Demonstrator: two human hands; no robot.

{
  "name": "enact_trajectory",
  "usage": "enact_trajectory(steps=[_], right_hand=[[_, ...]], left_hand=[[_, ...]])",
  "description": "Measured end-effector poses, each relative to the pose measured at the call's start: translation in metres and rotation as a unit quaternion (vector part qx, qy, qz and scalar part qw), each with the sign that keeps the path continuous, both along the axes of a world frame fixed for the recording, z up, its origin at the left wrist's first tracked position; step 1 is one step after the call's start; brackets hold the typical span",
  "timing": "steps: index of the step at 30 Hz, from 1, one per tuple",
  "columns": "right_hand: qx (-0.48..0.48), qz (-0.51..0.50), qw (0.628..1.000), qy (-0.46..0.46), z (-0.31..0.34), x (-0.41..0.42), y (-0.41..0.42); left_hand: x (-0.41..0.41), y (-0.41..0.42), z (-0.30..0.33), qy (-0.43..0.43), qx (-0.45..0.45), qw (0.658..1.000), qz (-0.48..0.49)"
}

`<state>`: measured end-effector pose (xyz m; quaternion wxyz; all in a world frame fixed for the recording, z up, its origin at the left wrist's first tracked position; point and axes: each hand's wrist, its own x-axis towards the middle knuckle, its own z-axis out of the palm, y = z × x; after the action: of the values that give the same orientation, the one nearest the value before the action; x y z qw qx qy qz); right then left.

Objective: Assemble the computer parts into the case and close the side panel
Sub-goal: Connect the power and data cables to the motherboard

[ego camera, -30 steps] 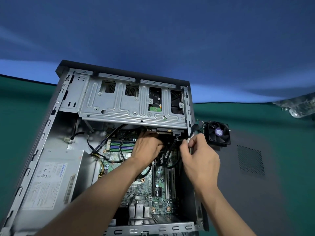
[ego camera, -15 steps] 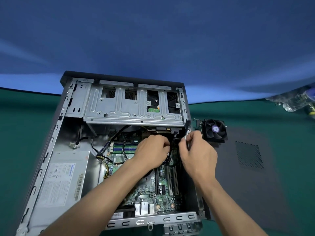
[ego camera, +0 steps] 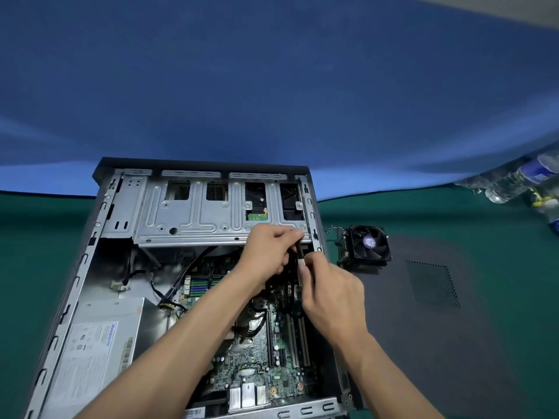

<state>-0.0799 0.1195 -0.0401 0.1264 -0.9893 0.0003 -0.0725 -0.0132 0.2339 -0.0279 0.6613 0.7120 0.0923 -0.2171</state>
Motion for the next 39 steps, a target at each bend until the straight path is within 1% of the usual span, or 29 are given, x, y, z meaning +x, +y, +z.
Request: enact_trajectory(steps=[2,5,6,8,10,14,15,18,20,25,33,39], right_hand=[[0.006,0.004,1.0,0.004,0.0,0.001,0.0],[0.018,-0.005,0.999,-0.025,0.003,-0.001,0.001],[0.023,-0.012,0.999,-0.023,0.003,-0.001,0.001],[0.029,-0.024,0.999,-0.001,0.0,-0.001,0.001],[0.025,-0.043,0.999,0.01,-0.003,0.0,0.001],[0.07,-0.086,0.993,-0.044,-0.003,0.001,0.002],[0.067,-0.093,0.993,-0.043,-0.003,0.002,0.002],[0.025,-0.066,0.997,-0.005,-0.004,0.003,0.001],[0.014,-0.056,0.998,0.016,-0.003,0.004,0.001],[0.01,-0.048,0.999,0.021,-0.003,0.004,-0.001],[0.01,-0.036,0.999,0.016,0.002,0.004,0.001],[0.009,-0.043,0.999,0.014,0.0,0.004,0.001]], left_hand=[[-0.001,0.001,-0.002,0.002,-0.034,0.999,-0.001],[-0.008,0.004,-0.004,0.039,-0.116,0.993,-0.004],[-0.011,0.004,-0.005,0.051,-0.135,0.989,0.0],[-0.016,0.002,-0.008,0.071,-0.171,0.982,0.029],[-0.019,-0.001,-0.012,0.084,-0.183,0.977,0.073],[-0.023,-0.005,-0.021,0.08,-0.151,0.979,0.109],[-0.025,-0.006,-0.022,0.077,-0.139,0.981,0.112],[-0.032,-0.007,-0.027,0.062,-0.09,0.986,0.127],[-0.034,-0.006,-0.031,0.045,-0.056,0.988,0.139],[-0.033,-0.006,-0.036,0.018,-0.005,0.981,0.192],[-0.029,-0.007,-0.043,0.039,-0.013,0.981,0.189],[-0.029,-0.007,-0.047,0.029,-0.028,0.981,0.189]])
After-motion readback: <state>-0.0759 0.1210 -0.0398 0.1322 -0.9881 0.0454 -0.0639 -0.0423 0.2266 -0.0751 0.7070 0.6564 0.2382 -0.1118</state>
